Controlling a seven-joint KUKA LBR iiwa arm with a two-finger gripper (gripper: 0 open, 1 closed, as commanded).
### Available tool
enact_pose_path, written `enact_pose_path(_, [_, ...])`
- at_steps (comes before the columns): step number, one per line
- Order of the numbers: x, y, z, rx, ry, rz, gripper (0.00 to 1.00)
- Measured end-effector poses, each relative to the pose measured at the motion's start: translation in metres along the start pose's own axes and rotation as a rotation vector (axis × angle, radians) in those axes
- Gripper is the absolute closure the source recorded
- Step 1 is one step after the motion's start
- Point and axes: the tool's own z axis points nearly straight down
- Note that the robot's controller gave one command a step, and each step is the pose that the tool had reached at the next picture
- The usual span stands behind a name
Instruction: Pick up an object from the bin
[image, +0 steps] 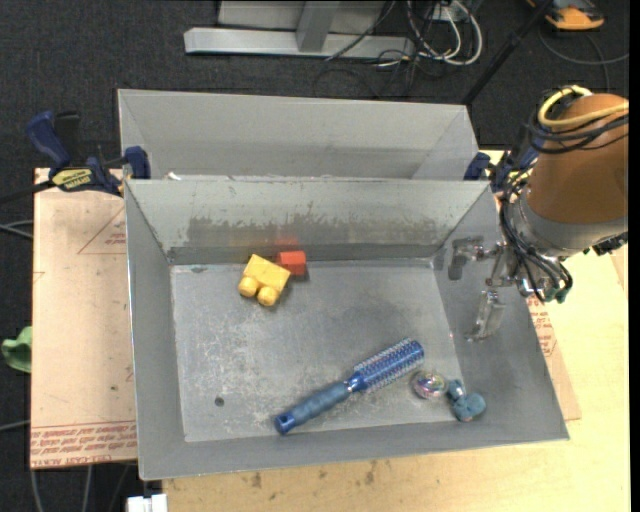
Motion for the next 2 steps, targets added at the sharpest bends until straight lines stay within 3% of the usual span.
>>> enact_pose_path(1, [0.013,0.05,0.094,-0.001,-0.003,-0.348,0.0])
enact_pose_path(2, [0.029,0.088,0.139,-0.002,-0.003,-0.3,0.0])
